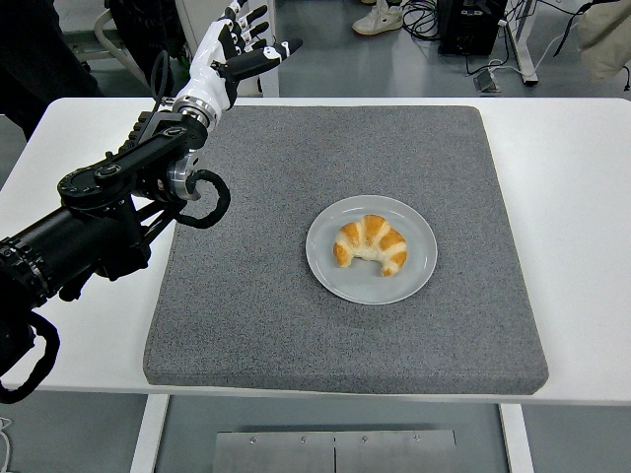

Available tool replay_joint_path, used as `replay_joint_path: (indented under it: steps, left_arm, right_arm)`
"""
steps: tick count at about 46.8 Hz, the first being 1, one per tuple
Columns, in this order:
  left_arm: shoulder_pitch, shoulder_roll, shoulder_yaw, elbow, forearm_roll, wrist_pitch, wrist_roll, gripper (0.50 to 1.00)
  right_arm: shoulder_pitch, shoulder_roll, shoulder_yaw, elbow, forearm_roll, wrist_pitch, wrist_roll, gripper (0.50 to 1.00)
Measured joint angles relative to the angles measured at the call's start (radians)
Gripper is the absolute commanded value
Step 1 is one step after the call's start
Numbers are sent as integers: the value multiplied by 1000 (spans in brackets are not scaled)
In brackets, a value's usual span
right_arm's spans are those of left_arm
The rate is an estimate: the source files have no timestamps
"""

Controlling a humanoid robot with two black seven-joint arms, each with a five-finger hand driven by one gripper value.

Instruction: Place the bread on the plate

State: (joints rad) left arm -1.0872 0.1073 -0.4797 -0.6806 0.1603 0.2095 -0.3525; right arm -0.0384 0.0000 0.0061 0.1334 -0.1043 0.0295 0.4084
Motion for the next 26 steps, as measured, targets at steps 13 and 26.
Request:
replay_joint_path:
  steps: [13,26]
  left_arm:
    - [58,-1,-91,48,-47,-97,-6,945]
    - [87,1,-89,50,-44,-98,-14,952]
  right_arm:
    - [0,0,-1,-1,-1,-2,0,1000]
    - [0,0,-2,0,0,-2,0,1000]
